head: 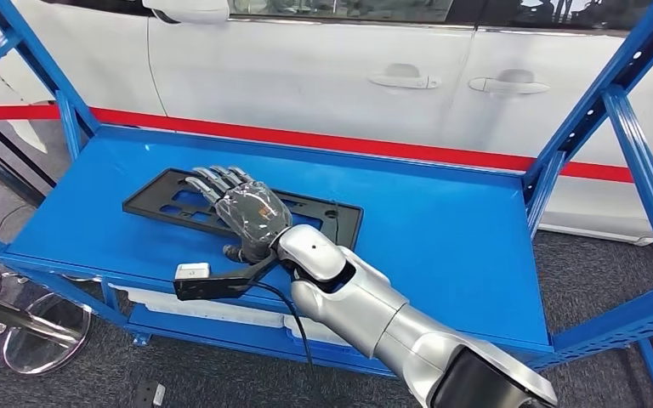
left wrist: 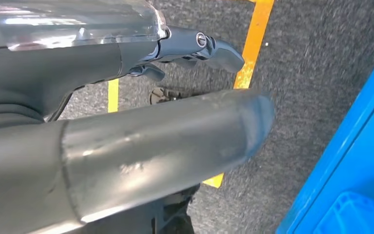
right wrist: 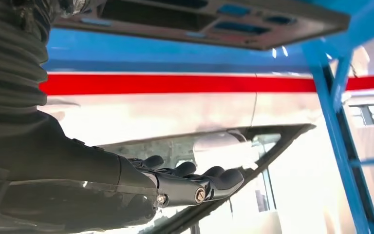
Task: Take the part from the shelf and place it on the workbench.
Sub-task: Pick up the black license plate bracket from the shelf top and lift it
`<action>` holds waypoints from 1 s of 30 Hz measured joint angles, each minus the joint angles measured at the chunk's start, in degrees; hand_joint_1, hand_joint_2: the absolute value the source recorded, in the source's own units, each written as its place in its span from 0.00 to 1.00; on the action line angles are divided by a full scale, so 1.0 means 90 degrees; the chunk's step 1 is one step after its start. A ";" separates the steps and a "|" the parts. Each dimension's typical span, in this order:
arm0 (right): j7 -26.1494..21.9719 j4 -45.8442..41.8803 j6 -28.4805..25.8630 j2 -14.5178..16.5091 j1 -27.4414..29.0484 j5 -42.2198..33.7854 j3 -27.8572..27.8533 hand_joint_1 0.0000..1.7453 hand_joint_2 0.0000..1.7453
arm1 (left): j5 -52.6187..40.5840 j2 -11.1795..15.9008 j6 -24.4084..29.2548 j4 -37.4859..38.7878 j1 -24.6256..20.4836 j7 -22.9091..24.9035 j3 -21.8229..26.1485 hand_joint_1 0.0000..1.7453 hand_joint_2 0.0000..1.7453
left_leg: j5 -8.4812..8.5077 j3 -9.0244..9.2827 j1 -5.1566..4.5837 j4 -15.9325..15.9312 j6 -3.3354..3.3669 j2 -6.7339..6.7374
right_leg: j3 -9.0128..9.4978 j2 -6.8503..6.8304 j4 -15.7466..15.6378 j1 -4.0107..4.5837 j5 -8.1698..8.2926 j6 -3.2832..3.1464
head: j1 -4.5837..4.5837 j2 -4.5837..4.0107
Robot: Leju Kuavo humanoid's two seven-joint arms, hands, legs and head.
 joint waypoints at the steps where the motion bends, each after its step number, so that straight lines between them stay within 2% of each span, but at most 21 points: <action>1: 0.0000 -0.0065 0.0028 0.0001 -0.0011 -0.0004 -0.0014 0.00 1.00 | -0.0001 0.0001 -0.0002 0.0000 -0.0003 -0.0005 -0.0001 0.00 0.00 | -0.0125 -0.0078 0.0008 0.0187 -0.0033 -0.0001 | 0.0024 -0.0008 -0.0040 -0.0021 0.0017 -0.0029 | 0.0000 0.0000; 4: -0.0001 -0.0152 0.0082 -0.0005 -0.0013 -0.0015 -0.0022 0.00 1.00 | -0.0004 0.0000 -0.0009 0.0001 0.0000 -0.0010 -0.0001 0.00 0.00 | -0.0643 -0.0616 0.0038 0.1328 -0.0125 0.0000 | 0.0044 -0.0024 -0.0057 -0.0032 0.0024 -0.0067 | -0.0001 0.0000; 5: -0.0001 -0.0155 0.0099 -0.0013 0.0001 -0.0019 -0.0022 0.00 1.00 | -0.0004 0.0001 -0.0009 0.0001 0.0005 -0.0010 -0.0001 0.00 0.00 | -0.0699 -0.0762 0.0047 0.1605 -0.0147 0.0000 | 0.0041 -0.0024 -0.0046 -0.0032 0.0018 -0.0070 | -0.0001 0.0000; 6: -0.0001 -0.0154 0.0118 -0.0022 0.0016 -0.0022 -0.0022 0.00 1.00 | -0.0004 0.0002 -0.0009 0.0001 0.0010 -0.0010 -0.0001 0.00 0.00 | -0.0634 -0.0804 0.0056 0.1660 -0.0161 0.0001 | 0.0040 -0.0021 -0.0033 -0.0032 0.0009 -0.0070 | -0.0001 0.0000; 7: -0.0001 -0.0154 0.0135 -0.0027 0.0026 -0.0025 -0.0022 0.00 1.00 | -0.0004 0.0006 -0.0008 0.0001 0.0012 -0.0010 -0.0001 0.00 0.00 | -0.0449 -0.0716 0.0065 0.1447 -0.0165 0.0002 | 0.0044 -0.0014 -0.0018 -0.0034 -0.0002 -0.0065 | -0.0001 0.0000; 9: -0.0004 -0.0152 0.0177 -0.0029 0.0033 -0.0027 -0.0022 0.00 1.00 | -0.0005 0.0015 -0.0007 0.0000 0.0005 -0.0010 -0.0001 0.00 0.00 | -0.0020 -0.0313 0.0075 0.0595 -0.0147 0.0006 | 0.0053 0.0000 0.0013 -0.0029 -0.0034 -0.0033 | -0.0001 0.0000; 10: -0.0007 -0.0146 0.0205 -0.0029 0.0035 -0.0023 -0.0022 0.00 1.00 | -0.0007 0.0019 -0.0007 0.0000 -0.0001 -0.0011 -0.0001 0.00 0.00 | 0.0098 -0.0142 0.0065 0.0230 -0.0124 0.0001 | 0.0045 0.0006 0.0032 -0.0018 -0.0046 -0.0009 | -0.0001 0.0000; 11: -0.0010 -0.0134 0.0231 -0.0029 0.0046 -0.0012 -0.0021 0.00 1.00 | -0.0010 0.0019 -0.0007 -0.0001 -0.0004 -0.0011 -0.0001 0.00 0.00 | 0.0138 -0.0047 0.0053 0.0019 -0.0096 -0.0005 | 0.0034 0.0007 0.0039 -0.0007 -0.0050 0.0019 | -0.0001 0.0000; 12: -0.0017 -0.0117 0.0253 -0.0029 0.0066 0.0005 -0.0018 0.00 1.00 | -0.0015 0.0019 -0.0007 -0.0001 -0.0003 -0.0012 -0.0001 0.00 0.00 | 0.0115 -0.0021 0.0037 -0.0049 -0.0066 -0.0014 | 0.0024 0.0006 0.0037 0.0002 -0.0046 0.0048 | -0.0001 0.0000; 15: -0.0042 -0.0064 0.0270 -0.0029 0.0124 0.0053 0.0002 0.00 1.00 | -0.0031 0.0019 -0.0005 0.0001 0.0010 -0.0015 -0.0001 0.00 0.00 | 0.0129 -0.0031 0.0017 -0.0065 0.0003 -0.0033 | 0.0027 -0.0003 0.0010 -0.0005 -0.0028 0.0107 | -0.0001 0.0000; 20: -0.0045 -0.0056 0.0271 -0.0029 0.0129 0.0059 0.0007 0.00 1.00 | -0.0034 0.0019 -0.0004 0.0001 0.0011 -0.0015 -0.0001 0.00 0.00 | 0.0135 -0.0030 0.0018 -0.0073 0.0015 -0.0033 | 0.0029 -0.0003 0.0009 -0.0004 -0.0028 0.0114 | -0.0001 0.0000; 21: -0.0050 -0.0023 0.0275 -0.0028 0.0142 0.0067 0.0022 0.00 1.00 | -0.0039 0.0018 -0.0004 0.0001 0.0008 -0.0016 -0.0001 0.00 0.00 | 0.0149 -0.0022 0.0030 -0.0096 0.0051 -0.0028 | -0.0075 -0.0003 0.0254 -0.0006 -0.0188 0.0137 | 0.0000 0.0000; 22: -0.0059 0.0058 0.0288 -0.0028 0.0188 0.0081 0.0055 0.00 1.00 | -0.0046 0.0016 -0.0004 0.0001 0.0008 -0.0018 -0.0001 0.00 0.00 | 0.0161 -0.0015 0.0039 -0.0116 0.0090 -0.0023 | -0.0302 -0.0003 0.0750 -0.0010 -0.0428 0.0161 | 0.0000 0.0000; 24: -0.0089 0.0282 0.0313 -0.0021 0.0302 0.0117 0.0132 0.00 1.00 | -0.0064 0.0006 -0.0004 0.0001 0.0007 -0.0019 0.0000 0.00 0.00 | 0.0146 -0.0003 0.0044 -0.0106 0.0133 -0.0028 | -0.0335 -0.0003 0.0801 -0.0004 -0.0436 0.0152 | 0.0001 0.0000; 25: -0.0099 0.0368 0.0321 -0.0015 0.0348 0.0129 0.0156 0.00 1.00 | -0.0069 0.0004 -0.0004 0.0001 0.0010 -0.0019 0.0001 0.00 0.00 | 0.0129 -0.0011 0.0031 -0.0079 0.0110 -0.0035 | -0.0252 0.0000 0.0576 0.0004 -0.0279 0.0127 | 0.0001 0.0000; 26: -0.0105 0.0415 0.0319 -0.0008 0.0362 0.0139 0.0162 0.00 1.00 | -0.0072 0.0000 -0.0004 0.0000 0.0011 -0.0018 0.0001 0.00 0.00 | 0.0113 -0.0017 0.0024 -0.0059 0.0076 -0.0041 | -0.0047 0.0005 0.0103 0.0019 -0.0044 0.0095 | 0.0001 0.0000; 28: -0.0095 0.0463 0.0283 0.0004 0.0365 0.0180 0.0162 0.00 1.00 | -0.0084 0.0002 -0.0005 -0.0001 0.0011 -0.0016 0.0000 0.00 0.00 | 0.0117 -0.0018 0.0025 -0.0075 0.0009 -0.0040 | -0.0050 0.0013 0.0071 0.0023 -0.0029 0.0059 | 0.0001 0.0000; 30: -0.0058 0.0552 0.0185 0.0031 0.0358 0.0272 0.0164 0.00 1.00 | -0.0115 -0.0003 -0.0007 -0.0001 0.0008 -0.0015 -0.0001 0.00 0.00 | -0.0008 -0.0068 0.0040 0.0060 -0.0059 -0.0034 | -0.0023 0.0006 0.0018 -0.0005 0.0003 -0.0009 | -0.0001 0.0000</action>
